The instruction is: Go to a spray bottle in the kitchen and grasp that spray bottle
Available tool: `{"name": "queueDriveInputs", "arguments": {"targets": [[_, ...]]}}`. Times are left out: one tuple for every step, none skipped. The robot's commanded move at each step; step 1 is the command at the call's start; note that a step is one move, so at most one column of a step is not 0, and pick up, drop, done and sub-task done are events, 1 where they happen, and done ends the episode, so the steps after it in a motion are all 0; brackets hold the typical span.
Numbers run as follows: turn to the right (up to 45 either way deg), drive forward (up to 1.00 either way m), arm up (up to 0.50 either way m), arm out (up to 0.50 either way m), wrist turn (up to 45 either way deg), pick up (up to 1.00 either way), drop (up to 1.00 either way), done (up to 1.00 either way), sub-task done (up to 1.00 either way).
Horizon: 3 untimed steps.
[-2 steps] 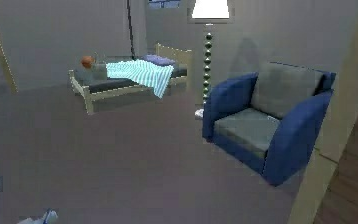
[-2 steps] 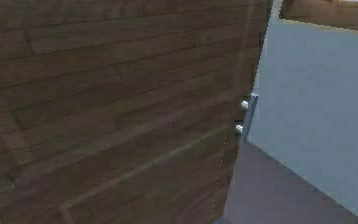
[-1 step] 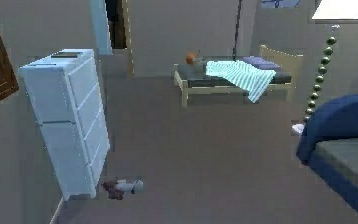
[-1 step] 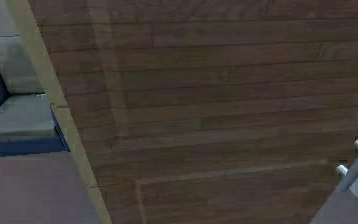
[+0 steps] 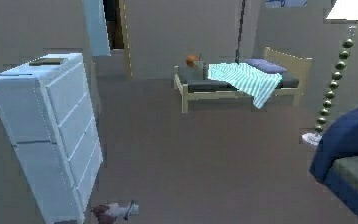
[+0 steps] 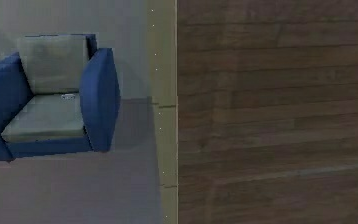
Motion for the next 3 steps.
{"name": "queueDriveInputs", "arguments": {"targets": [[-6.0,0.00,0.00,0.00,0.0,0.00,0.00,0.00,0.00],[0.0,1.00,0.00,0.00,0.0,0.00,0.00,0.00,0.00],[0.0,1.00,0.00,0.00,0.0,0.00,0.00,0.00,0.00]]}}
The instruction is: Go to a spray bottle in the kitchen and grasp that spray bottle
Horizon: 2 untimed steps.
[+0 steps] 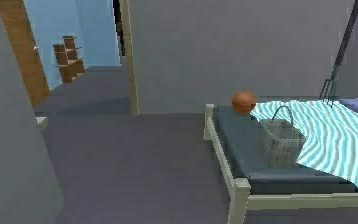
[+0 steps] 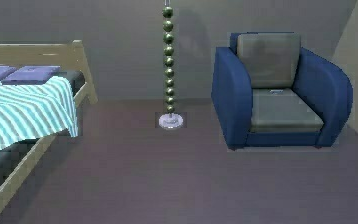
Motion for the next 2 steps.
{"name": "queueDriveInputs", "arguments": {"targets": [[-12.0,0.00,0.00,0.00,0.0,0.00,0.00,0.00,0.00],[0.0,0.20,0.00,0.00,0.0,0.00,0.00,0.00,0.00]]}}
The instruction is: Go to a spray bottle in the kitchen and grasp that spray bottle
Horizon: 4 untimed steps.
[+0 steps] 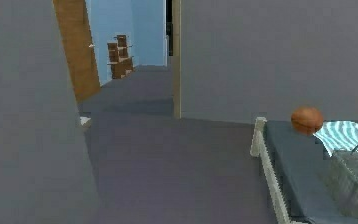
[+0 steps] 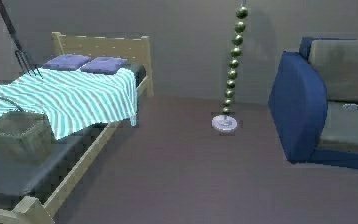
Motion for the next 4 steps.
{"name": "queueDriveInputs", "arguments": {"targets": [[0.0,1.00,0.00,0.00,0.0,0.00,0.00,0.00,0.00],[0.0,0.60,0.00,0.00,0.0,0.00,0.00,0.00,0.00],[-27.0,0.00,0.00,0.00,0.0,0.00,0.00,0.00,0.00],[0.0,0.95,0.00,0.00,0.0,0.00,0.00,0.00,0.00]]}}
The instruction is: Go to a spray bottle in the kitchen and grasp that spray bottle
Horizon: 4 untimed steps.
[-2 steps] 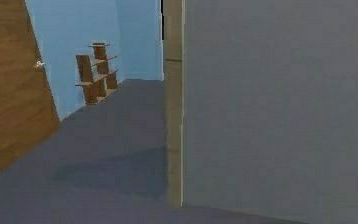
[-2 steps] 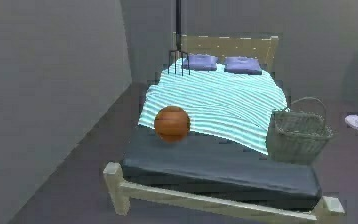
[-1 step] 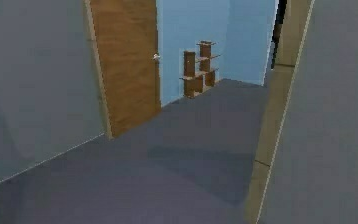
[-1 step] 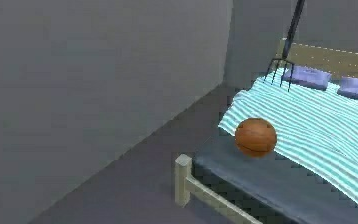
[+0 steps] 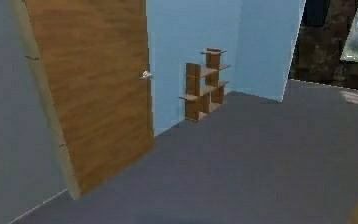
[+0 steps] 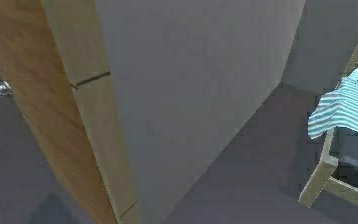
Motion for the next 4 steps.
{"name": "queueDriveInputs", "arguments": {"targets": [[15.0,0.00,0.00,0.00,0.0,0.00,0.00,0.00,0.00],[0.0,1.00,0.00,0.00,0.0,0.00,0.00,0.00,0.00],[6.0,0.00,0.00,0.00,0.0,0.00,0.00,0.00,0.00],[0.0,0.10,0.00,0.00,0.0,0.00,0.00,0.00,0.00]]}}
